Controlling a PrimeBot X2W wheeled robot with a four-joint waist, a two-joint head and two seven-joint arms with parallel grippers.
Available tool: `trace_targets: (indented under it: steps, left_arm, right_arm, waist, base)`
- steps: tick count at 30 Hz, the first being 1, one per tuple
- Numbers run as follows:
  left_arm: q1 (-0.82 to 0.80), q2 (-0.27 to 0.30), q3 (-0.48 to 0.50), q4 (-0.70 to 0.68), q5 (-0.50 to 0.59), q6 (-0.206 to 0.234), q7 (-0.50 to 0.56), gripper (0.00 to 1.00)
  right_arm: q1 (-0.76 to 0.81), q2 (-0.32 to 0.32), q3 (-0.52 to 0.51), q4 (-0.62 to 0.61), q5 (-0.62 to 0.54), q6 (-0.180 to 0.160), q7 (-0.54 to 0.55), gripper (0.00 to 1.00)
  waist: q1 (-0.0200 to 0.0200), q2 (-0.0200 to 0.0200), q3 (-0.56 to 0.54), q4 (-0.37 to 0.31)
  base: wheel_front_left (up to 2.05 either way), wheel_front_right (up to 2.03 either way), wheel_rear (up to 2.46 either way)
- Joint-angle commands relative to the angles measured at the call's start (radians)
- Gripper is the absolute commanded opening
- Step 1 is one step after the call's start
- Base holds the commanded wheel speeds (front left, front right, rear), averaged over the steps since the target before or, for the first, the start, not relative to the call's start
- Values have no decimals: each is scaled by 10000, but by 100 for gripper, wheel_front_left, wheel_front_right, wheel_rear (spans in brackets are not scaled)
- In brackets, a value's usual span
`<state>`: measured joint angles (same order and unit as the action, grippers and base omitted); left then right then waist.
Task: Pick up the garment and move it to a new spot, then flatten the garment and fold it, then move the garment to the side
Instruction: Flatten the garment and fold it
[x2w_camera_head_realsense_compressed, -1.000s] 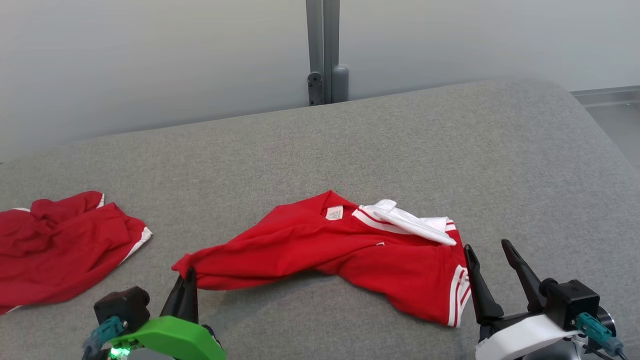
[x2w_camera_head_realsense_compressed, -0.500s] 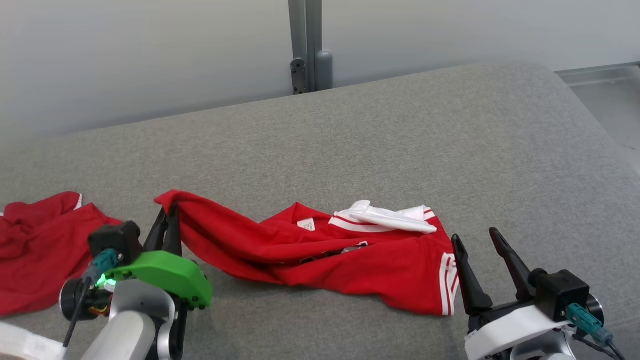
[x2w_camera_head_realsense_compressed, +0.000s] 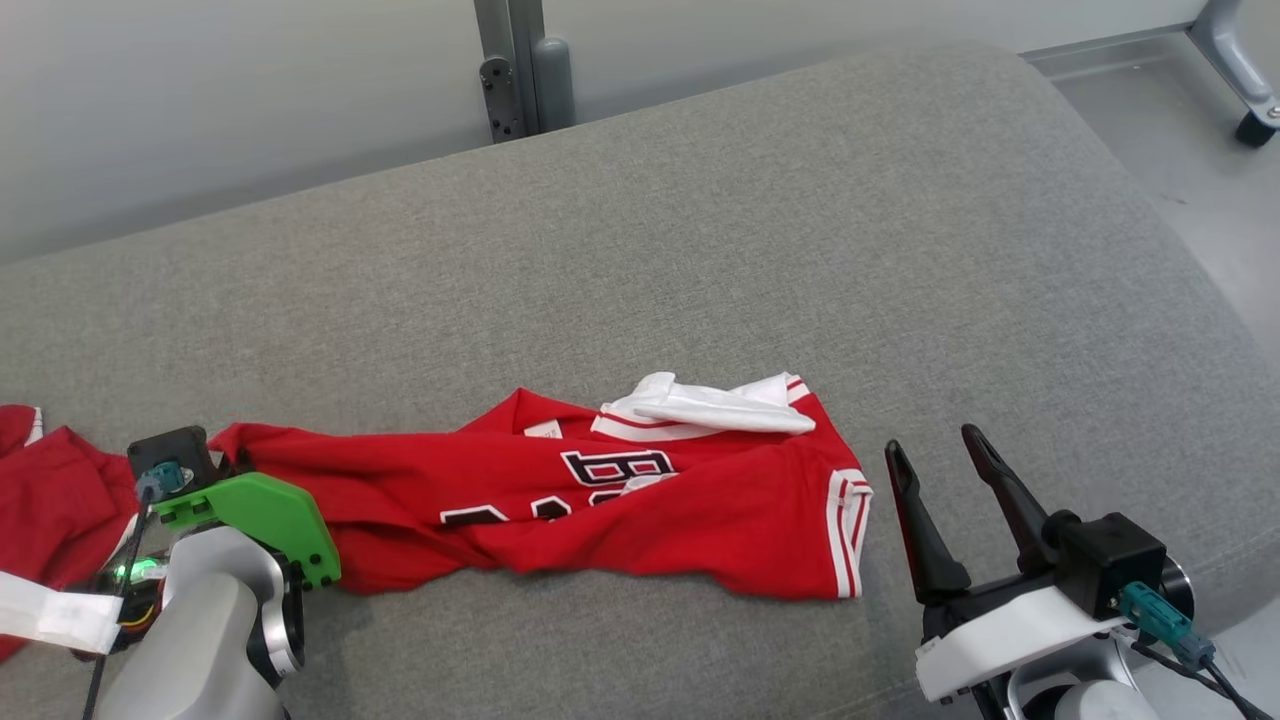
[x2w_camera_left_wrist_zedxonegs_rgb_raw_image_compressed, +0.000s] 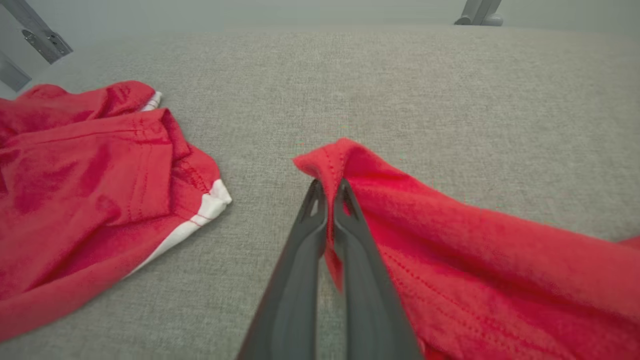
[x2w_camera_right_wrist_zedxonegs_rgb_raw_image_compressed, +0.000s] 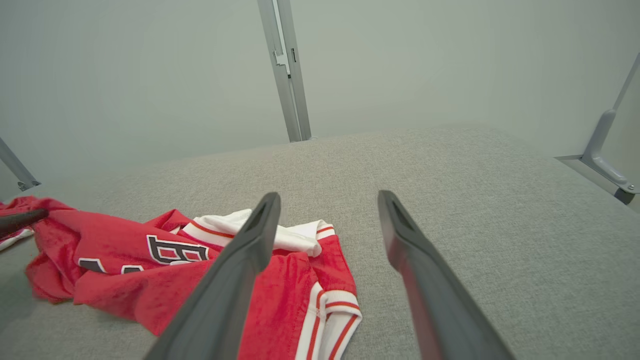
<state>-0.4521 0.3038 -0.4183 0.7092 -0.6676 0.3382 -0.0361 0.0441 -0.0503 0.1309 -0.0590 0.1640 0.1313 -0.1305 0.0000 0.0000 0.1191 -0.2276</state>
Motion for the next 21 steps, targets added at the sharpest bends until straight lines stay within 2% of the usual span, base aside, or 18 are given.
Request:
trace_targets:
  steps: [1,7,8,9,10,17,21]
  left_arm:
    - [-265,-12,-30,306,-3,-108,60,0]
    - [-292,-249,-228,1424,-174,-557,377,0]
    - [-251,-287,-261,1530,-190,-642,374,20]
    - [-213,-305,-289,1566,-186,-713,257,93]
    - [-173,-320,-306,1563,-159,-777,111,100]
    - [563,-496,-287,1049,-261,-1369,-1279,100]
    - [1213,-464,-72,183,-197,-1469,-2098,100]
  right_arm:
    - [-99,-14,-6,0,-50,-10,-32,100]
    - [-49,-29,-66,31,-101,-10,21,100]
    - [-3,-30,-94,35,-107,-10,41,100]
    - [47,-32,-119,37,-103,-10,46,100]
    - [96,-29,-151,37,-104,-10,52,100]
    - [403,-30,-269,2,-90,-10,130,100]
    - [600,-29,-397,-57,-86,-10,206,100]
  waist:
    - [0,0,124,-99]
    - [0,0,-37,113]
    - [0,0,-100,171]
    - [0,0,-169,237]
    - [0,0,-247,309]
    - [0,0,-837,716]
    - [0,0,-1149,930]
  base:
    - [0,0,0]
    - [0,0,0]
    - [0,0,0]
    - [0,0,0]
    - [0,0,0]
    - [0,0,0]
    - [0,0,0]
